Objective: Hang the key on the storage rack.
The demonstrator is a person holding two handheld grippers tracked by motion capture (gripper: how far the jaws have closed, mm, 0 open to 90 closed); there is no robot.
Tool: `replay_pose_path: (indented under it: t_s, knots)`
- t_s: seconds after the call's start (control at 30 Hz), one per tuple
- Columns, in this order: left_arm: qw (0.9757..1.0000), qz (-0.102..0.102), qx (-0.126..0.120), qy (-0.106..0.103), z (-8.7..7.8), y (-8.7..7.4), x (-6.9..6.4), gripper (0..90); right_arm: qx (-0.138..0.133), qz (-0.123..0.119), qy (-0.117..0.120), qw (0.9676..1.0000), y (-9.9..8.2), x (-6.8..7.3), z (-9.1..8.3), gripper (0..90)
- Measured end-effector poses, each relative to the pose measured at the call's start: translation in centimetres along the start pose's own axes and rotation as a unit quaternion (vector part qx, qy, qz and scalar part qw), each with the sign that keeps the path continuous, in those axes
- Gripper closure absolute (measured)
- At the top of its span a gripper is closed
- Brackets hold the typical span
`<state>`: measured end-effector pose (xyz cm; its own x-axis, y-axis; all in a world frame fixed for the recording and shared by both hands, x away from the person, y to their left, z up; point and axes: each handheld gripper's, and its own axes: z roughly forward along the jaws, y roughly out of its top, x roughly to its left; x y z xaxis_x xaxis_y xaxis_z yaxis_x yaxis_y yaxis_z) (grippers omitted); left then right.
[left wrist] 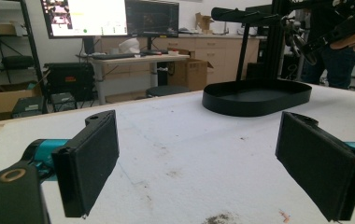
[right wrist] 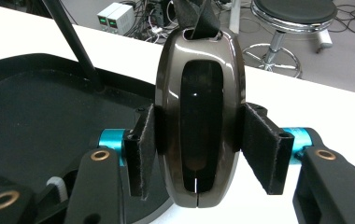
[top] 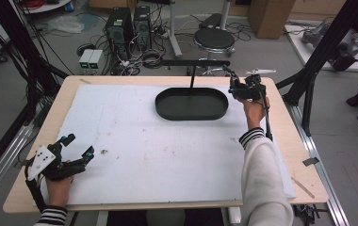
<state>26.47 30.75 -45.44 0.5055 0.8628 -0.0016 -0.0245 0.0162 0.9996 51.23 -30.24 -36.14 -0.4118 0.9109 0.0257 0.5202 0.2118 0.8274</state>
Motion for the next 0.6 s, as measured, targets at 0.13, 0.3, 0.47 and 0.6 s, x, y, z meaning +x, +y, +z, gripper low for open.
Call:
replay_pose_path:
  t_s: [0.13,0.3,0.47,0.6]
  knots:
    - [1.0,0.0,0.0,0.0,0.0,0.0,0.0,13.9,-0.003,-0.006,0.003,1.0,-0.3,0.0,0.6,47.9]
    - [1.0,0.0,0.0,0.0,0.0,0.0,0.0,13.9,-0.003,-0.004,0.008,1.0,-0.4,0.0,0.9,47.5]
    - [1.0,0.0,0.001,0.001,0.0,0.0,0.0,13.9,0.015,-0.001,0.016,0.9998,-0.6,0.0,1.2,20.1]
    - [1.0,0.0,0.001,0.0,0.0,0.0,0.0,13.9,-0.013,0.007,0.036,0.9992,-1.0,0.3,0.0,9.8]
